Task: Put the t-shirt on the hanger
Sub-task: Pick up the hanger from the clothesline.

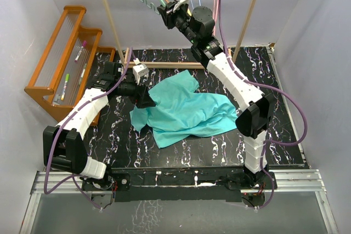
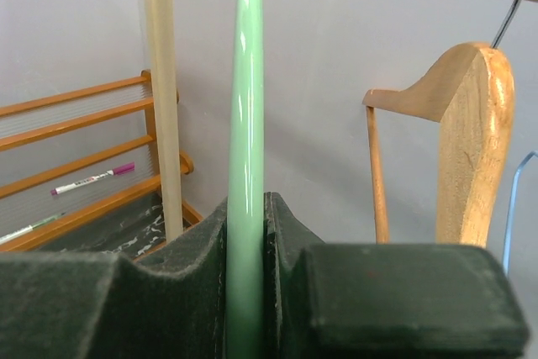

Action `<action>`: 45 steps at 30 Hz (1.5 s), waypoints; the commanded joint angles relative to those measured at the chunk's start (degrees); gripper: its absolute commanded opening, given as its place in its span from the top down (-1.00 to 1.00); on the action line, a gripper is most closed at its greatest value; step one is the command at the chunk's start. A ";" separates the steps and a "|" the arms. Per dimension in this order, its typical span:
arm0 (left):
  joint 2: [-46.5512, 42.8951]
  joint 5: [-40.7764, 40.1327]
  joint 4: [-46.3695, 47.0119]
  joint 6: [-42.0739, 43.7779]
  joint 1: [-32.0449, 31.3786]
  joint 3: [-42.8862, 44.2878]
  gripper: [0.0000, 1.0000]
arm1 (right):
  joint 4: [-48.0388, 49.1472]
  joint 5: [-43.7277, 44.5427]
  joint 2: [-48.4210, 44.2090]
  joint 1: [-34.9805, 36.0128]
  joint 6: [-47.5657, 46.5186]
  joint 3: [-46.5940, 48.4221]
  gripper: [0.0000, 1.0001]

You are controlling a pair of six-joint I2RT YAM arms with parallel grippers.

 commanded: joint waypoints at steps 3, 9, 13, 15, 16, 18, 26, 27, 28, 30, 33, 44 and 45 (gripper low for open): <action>-2.02 1.50 -0.27 -0.14 0.14 0.31 -0.38 | 9.80 2.25 -4.63 0.01 0.03 0.58 0.84; -1.57 1.11 0.06 -0.22 0.25 0.19 -0.38 | 9.92 0.64 -10.44 0.04 -0.24 -7.82 0.84; -1.18 0.86 0.18 0.02 0.18 -0.16 -0.38 | 10.16 0.18 -14.84 0.07 -0.33 -13.44 0.84; -1.11 0.66 0.38 0.07 0.13 -0.38 -0.38 | 10.17 -0.24 -17.52 0.01 -0.30 -15.89 0.84; -1.04 0.58 0.48 -0.05 0.20 -0.46 -0.38 | 10.17 -0.47 -18.44 0.04 -0.25 -17.05 0.84; -0.94 0.49 0.64 -0.23 0.17 -0.47 -0.38 | 9.86 -0.92 -20.47 0.07 -0.05 -19.35 0.84; -1.11 -0.34 0.84 -0.44 0.16 -0.49 -0.36 | 7.13 -1.94 -29.00 0.05 0.10 -28.38 0.84; -1.13 -0.37 0.92 -0.52 0.23 -0.48 -0.36 | 6.36 -1.94 -30.36 0.09 -0.02 -29.15 0.84; -1.25 -0.46 0.91 -0.61 0.24 -0.48 -0.35 | 5.62 -1.99 -31.39 0.06 -0.12 -30.09 0.84; -1.50 -0.63 1.01 -0.77 0.14 -0.48 -0.34 | 4.29 -2.03 -33.58 0.08 -0.22 -32.11 0.84; -1.97 -1.21 0.69 -0.58 0.17 -0.63 -0.33 | 1.37 -1.99 -36.93 0.08 -0.55 -34.77 0.84; -2.84 -4.06 -0.58 1.37 0.21 -1.68 -0.06 | -14.56 -2.79 -49.52 0.11 0.58 -42.81 0.84; -2.87 -4.37 -0.45 1.48 0.20 -1.78 0.01 | -15.87 -2.89 -50.45 0.12 0.59 -43.16 0.84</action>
